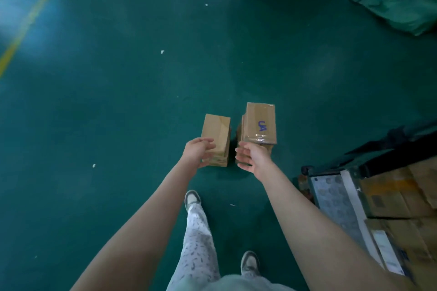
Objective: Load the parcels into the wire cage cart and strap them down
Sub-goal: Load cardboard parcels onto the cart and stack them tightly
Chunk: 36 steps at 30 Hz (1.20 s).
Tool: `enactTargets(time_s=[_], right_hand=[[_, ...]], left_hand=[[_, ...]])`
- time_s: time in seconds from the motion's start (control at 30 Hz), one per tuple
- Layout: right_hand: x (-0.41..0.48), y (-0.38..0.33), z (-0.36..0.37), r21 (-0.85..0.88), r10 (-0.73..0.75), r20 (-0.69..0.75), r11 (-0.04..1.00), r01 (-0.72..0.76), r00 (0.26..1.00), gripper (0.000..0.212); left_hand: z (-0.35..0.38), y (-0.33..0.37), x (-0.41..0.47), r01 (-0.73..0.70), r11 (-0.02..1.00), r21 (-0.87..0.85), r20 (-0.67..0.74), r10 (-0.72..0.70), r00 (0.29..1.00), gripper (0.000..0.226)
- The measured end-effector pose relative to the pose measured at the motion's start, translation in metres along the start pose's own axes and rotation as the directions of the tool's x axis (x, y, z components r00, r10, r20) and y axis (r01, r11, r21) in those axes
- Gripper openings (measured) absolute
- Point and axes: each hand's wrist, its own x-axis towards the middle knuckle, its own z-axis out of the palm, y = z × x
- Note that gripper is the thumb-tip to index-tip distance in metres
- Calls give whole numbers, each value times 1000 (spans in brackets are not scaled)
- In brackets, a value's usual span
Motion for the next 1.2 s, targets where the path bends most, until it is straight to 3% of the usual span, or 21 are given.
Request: enactTargets(time_s=[0.1,0.4,0.67,0.93,1.1,1.2], right_hand=[[32,-12,30,-5,26,-42,1000,-26,999,27],[136,-17,84,-248,57,-120,965,-86,991,24],[272,27,76,-397,66,-193,907,-139,979,35],[390,97,64,-475,145,-210,849,-231,967,55],[418,117,66,-420,211,-167,869,-263,963,59],[412,110,76,-333,156,-178,920,-209,972,61]], left_hand=[[-19,24,38,14,999,42,33,-16,999,25],[-56,44,174,104,971,215,15,-110,994,23],[-39,-21,306,216,920,327,-10,-225,974,19],[-22,-108,429,286,856,431,-65,-287,956,48],[1,-129,446,316,832,455,-17,-347,938,48],[11,-120,439,316,868,384,-39,-327,944,47]])
